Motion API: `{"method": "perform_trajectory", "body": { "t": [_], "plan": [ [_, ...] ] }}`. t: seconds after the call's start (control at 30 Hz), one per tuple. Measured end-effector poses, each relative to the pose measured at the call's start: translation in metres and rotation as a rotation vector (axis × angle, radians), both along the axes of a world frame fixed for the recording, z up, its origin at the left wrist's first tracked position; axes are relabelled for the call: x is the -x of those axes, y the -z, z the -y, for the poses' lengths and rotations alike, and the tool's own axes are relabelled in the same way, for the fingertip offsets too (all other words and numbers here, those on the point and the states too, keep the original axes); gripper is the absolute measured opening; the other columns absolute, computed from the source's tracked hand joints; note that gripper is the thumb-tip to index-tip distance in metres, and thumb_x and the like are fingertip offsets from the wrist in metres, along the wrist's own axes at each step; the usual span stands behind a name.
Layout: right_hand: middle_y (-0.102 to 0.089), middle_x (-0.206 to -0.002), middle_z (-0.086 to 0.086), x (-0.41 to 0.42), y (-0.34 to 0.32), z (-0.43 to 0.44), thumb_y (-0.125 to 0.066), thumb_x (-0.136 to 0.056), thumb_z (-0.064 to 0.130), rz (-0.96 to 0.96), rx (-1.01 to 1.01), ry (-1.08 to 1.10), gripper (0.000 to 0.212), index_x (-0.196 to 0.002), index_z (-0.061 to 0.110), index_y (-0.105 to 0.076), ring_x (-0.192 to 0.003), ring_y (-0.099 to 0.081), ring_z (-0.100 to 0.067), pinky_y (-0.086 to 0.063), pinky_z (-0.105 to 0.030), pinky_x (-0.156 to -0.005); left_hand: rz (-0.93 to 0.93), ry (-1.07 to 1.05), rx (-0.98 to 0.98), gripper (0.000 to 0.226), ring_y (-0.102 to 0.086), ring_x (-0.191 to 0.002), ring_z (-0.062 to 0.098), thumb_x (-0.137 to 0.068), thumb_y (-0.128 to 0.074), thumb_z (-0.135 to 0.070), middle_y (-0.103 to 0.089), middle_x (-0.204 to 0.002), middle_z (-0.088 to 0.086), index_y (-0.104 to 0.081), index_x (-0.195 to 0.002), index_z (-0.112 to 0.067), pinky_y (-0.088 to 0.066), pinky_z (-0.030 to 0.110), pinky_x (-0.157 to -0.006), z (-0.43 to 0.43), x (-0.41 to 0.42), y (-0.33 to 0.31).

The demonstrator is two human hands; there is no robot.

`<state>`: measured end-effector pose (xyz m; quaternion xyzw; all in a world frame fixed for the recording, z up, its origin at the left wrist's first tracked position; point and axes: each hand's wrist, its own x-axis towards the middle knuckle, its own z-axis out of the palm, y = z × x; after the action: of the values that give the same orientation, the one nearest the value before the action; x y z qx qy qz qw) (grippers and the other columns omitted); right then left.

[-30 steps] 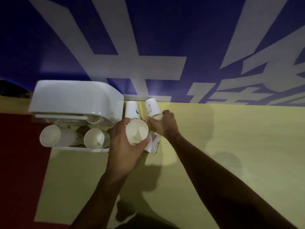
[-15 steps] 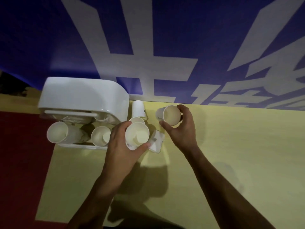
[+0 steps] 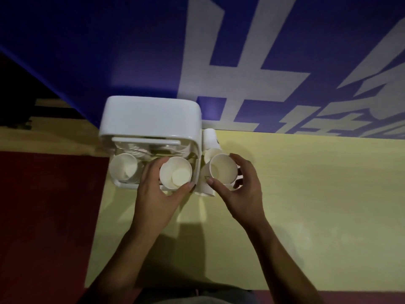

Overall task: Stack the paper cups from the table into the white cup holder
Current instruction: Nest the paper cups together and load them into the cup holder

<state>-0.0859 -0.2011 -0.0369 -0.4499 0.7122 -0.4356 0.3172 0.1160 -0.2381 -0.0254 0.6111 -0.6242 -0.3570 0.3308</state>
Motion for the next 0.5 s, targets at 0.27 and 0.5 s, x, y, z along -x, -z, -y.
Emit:
{"method": "perform_trajectory", "body": {
  "t": [0.27, 0.5],
  "plan": [
    [-0.056, -0.131, 0.019, -0.039, 0.001, 0.0, -0.088, -0.068, 0.051, 0.017, -0.026, 0.102, 0.078, -0.136, 0.032, -0.055, -0.109, -0.059, -0.013, -0.048, -0.014, -0.073, -0.016, 0.105, -0.054, 0.075, -0.053, -0.121, 0.011, -0.07, -0.092, -0.034, -0.057, -0.132, -0.007, -0.055, -0.135, -0.024, -0.043, 0.018, -0.096, 0.028, -0.021, 0.023],
    [-0.056, -0.127, 0.022, -0.041, -0.001, 0.002, -0.092, -0.07, 0.043, -0.019, -0.063, 0.153, 0.076, -0.133, 0.04, -0.051, -0.105, -0.06, -0.01, -0.049, -0.02, -0.075, 0.161, 0.183, -0.214, 0.079, -0.052, -0.128, 0.019, -0.075, -0.088, -0.039, -0.056, -0.141, -0.004, -0.051, -0.143, -0.026, -0.045, 0.032, -0.102, 0.037, -0.02, 0.063]
  ]
}}
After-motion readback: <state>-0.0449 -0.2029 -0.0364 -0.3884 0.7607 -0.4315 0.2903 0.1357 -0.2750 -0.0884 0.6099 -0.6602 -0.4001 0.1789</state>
